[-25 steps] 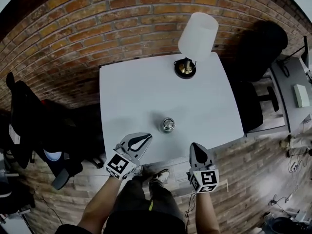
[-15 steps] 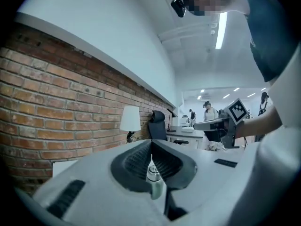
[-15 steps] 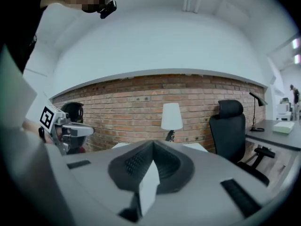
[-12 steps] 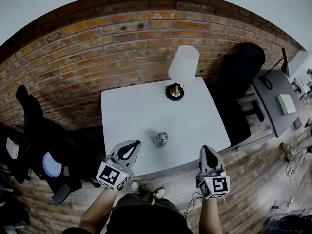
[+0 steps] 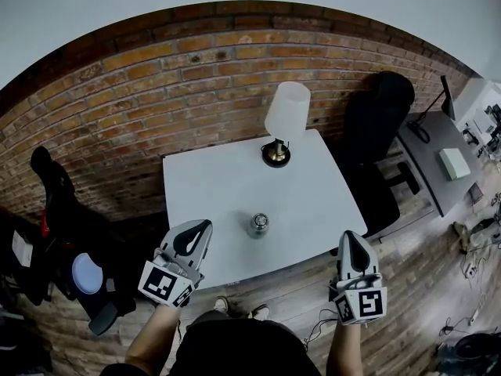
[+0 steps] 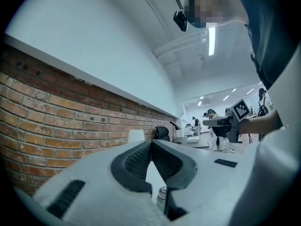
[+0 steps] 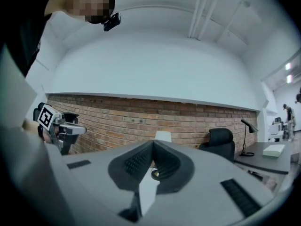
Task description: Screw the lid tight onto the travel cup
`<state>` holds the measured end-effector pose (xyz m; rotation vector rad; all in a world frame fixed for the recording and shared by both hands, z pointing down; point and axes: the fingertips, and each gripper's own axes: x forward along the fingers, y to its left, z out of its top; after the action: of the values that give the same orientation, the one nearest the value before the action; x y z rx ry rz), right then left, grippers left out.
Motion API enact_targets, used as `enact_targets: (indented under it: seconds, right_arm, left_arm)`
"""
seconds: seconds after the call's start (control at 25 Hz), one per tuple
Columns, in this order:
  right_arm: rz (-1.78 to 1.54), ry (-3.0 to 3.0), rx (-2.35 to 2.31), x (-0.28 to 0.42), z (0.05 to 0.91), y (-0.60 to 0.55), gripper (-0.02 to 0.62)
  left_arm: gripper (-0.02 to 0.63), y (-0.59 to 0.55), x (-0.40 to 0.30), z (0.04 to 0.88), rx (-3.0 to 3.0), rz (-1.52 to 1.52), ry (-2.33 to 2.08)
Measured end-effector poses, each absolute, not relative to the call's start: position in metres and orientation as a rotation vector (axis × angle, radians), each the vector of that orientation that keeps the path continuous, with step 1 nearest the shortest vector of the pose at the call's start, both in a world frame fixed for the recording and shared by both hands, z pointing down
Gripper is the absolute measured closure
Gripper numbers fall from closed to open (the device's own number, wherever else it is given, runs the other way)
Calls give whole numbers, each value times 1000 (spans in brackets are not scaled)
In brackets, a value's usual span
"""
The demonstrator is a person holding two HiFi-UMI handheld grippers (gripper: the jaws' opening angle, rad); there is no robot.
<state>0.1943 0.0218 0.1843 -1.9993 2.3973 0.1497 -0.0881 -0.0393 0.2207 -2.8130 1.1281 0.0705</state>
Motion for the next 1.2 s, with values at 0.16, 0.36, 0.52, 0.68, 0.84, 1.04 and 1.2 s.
enact_targets:
  seconds: [0.16, 0.36, 0.52, 0.68, 0.84, 1.04, 1.2]
  right_arm:
    - [197, 2366, -1988, 197, 169, 32, 581]
    - [218, 2340, -2000, 198, 156, 42, 581]
    - [246, 2329, -1977, 196, 142, 46, 581]
    - [253, 2318, -2003, 202, 144, 48, 581]
    - [264, 2313, -2000, 204, 144, 46, 581]
    - [245, 2317, -1996, 200, 143, 40, 581]
    - [224, 2352, -1994, 192, 148, 37, 581]
  left_arm:
    - [581, -31, -104, 206, -2768, 138, 1207]
    - [582, -19, -122, 197, -2734, 191, 1278]
    - [581, -17, -120, 190, -2714, 203, 1269]
    - [582, -19, -113, 194, -2713, 192, 1247]
    - [583, -21, -107, 194, -2716, 206, 1238]
    - [583, -18, -107, 187, -2706, 206, 1228]
    - [583, -17, -111, 184, -2695, 211, 1238]
